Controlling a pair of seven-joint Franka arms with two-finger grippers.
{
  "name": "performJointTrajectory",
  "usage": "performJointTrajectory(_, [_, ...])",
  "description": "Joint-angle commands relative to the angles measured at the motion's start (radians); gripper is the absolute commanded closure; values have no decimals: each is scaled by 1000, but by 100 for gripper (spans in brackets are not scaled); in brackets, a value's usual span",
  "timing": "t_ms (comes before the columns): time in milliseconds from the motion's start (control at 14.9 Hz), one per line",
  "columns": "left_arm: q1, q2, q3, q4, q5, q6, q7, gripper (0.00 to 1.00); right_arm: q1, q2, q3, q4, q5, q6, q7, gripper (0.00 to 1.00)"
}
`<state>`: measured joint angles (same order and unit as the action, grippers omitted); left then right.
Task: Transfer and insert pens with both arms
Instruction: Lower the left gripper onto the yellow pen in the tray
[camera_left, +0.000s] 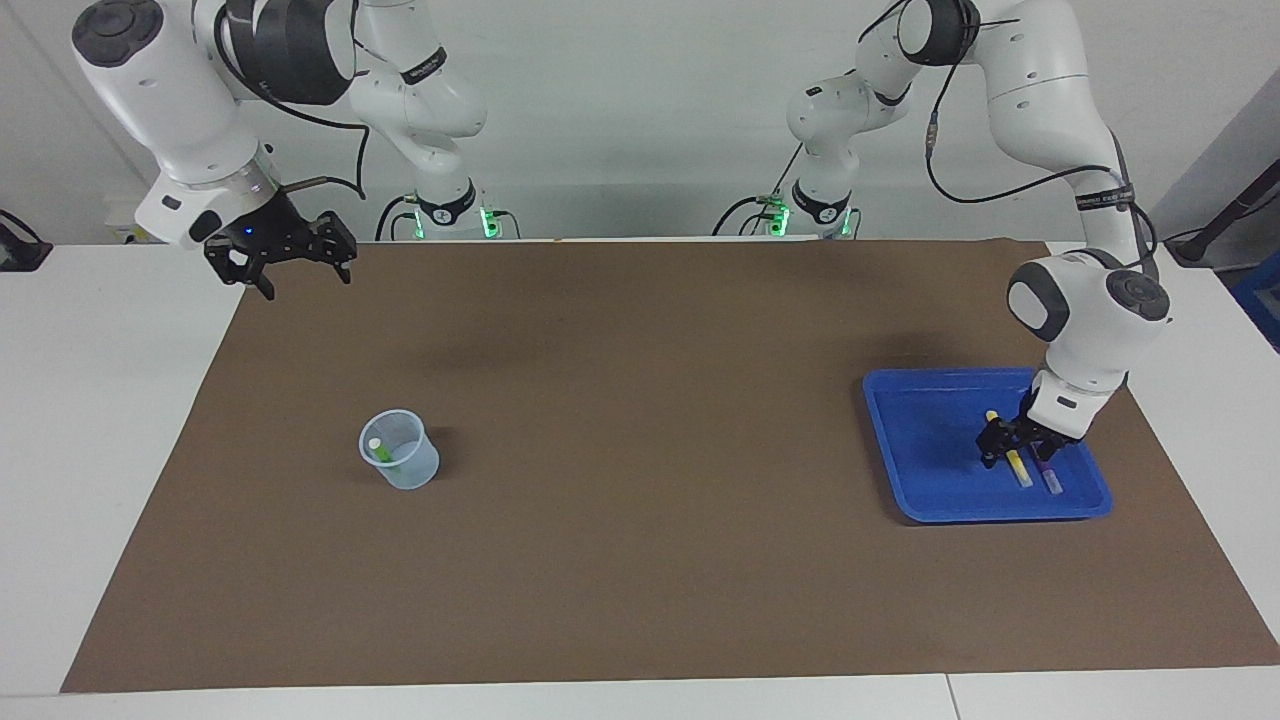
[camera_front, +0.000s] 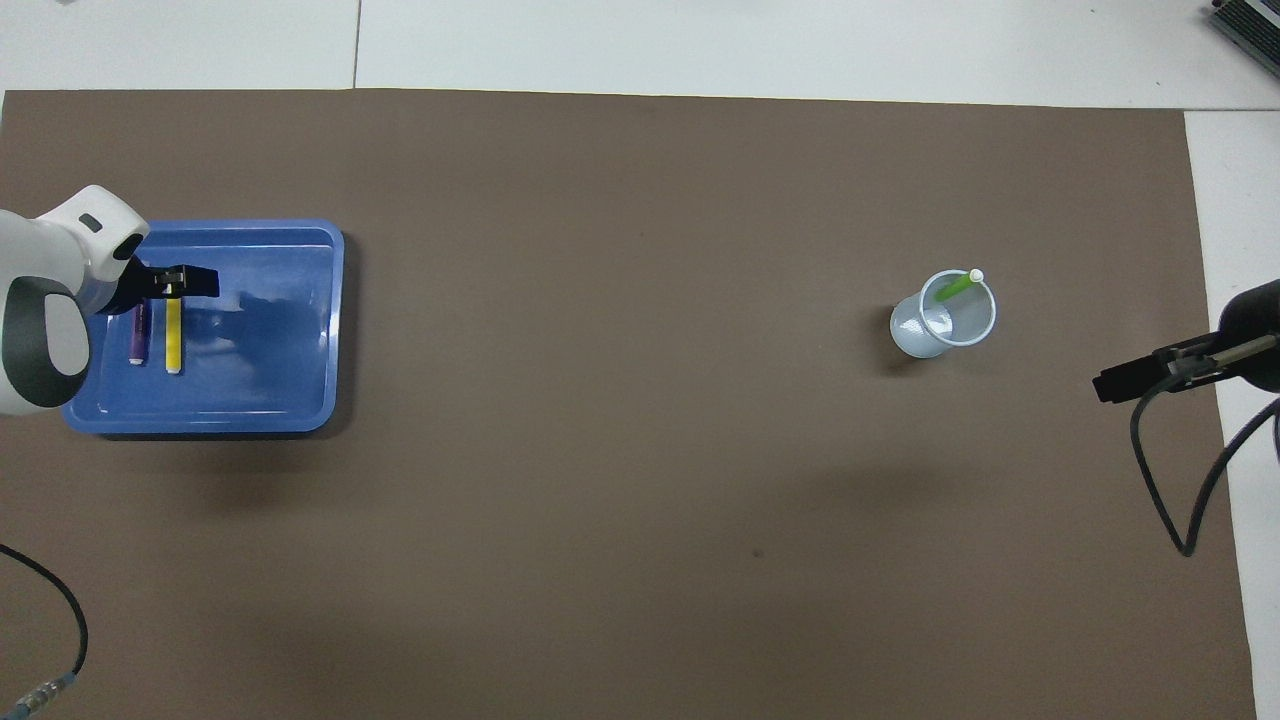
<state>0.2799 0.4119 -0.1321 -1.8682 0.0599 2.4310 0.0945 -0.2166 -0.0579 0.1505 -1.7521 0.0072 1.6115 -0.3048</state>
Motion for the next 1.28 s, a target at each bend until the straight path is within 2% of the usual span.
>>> performJointTrajectory(0, [-2, -2, 3, -31, 23, 31, -15, 3, -3, -30, 4, -30, -32, 4, -22, 0])
performJointTrajectory(538, [5, -8, 3, -62, 23, 33, -10, 9, -3, -31, 4, -32, -30, 2, -20, 0])
performJointTrajectory(875, [5, -9, 3, -62, 23, 28, -10, 39, -3, -33, 4, -33, -30, -4, -13, 0])
performJointTrajectory(1212, [4, -10, 3, -60, 23, 25, -9, 55, -3, -33, 4, -33, -30, -7, -19, 0])
